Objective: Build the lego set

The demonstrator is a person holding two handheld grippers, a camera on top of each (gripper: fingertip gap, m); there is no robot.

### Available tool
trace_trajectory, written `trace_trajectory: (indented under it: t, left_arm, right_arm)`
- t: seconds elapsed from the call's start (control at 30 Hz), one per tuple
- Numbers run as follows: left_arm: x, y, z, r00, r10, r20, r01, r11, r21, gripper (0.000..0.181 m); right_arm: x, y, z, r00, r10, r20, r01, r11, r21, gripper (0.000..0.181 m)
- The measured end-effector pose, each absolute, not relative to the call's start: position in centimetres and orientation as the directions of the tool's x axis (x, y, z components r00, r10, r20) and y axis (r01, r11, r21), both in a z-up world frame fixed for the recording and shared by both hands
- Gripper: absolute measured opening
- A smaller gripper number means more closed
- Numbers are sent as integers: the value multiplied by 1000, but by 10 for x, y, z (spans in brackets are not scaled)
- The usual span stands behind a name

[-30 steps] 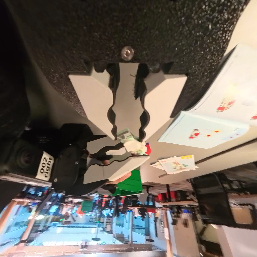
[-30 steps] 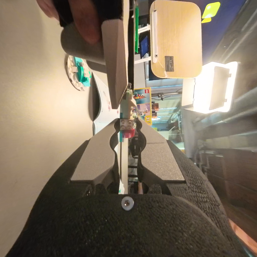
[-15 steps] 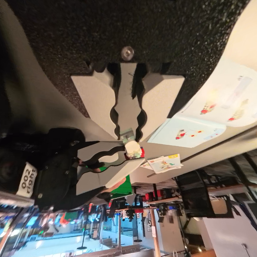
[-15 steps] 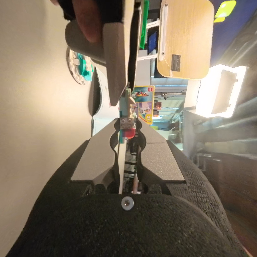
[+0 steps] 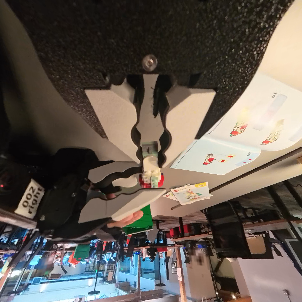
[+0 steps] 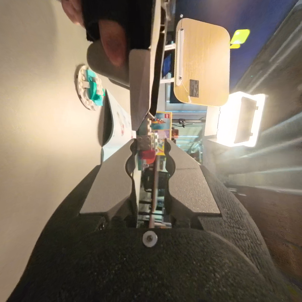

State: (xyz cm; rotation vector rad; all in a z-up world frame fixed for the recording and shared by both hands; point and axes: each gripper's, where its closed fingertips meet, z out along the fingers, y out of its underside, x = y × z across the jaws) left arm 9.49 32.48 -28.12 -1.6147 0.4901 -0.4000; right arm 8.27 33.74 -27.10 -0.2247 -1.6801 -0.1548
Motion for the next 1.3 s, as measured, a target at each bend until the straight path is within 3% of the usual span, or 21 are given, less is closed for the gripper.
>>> trace_trajectory:
  t: [0.17,0.37,0.47,0.77,1.3]
  left_arm:
    - [107,318,-285,764,-638,101,6,-150,-989,16]
    - [119,295,-265,456,-796,398,271,-302,-914,16]
    - [119,282,-249,240,-825,512,392,-400,-829,16]
    - [129,258,-234,-89,-818,568,432,-546,-718,15]
    - [138,249,-234,-169,-802,573,399,-588,-704,15]
  right_arm:
    - [90,330,-279,-226,157,961,168,978,-120,35]
    - [113,297,-258,-424,608,671,75,762,-643,34]
    - [120,285,-237,-461,672,579,34,665,-746,32]
    - [123,263,-227,-540,653,532,-5,629,-777,23]
    - [129,255,-225,-585,626,515,-7,631,-775,21]
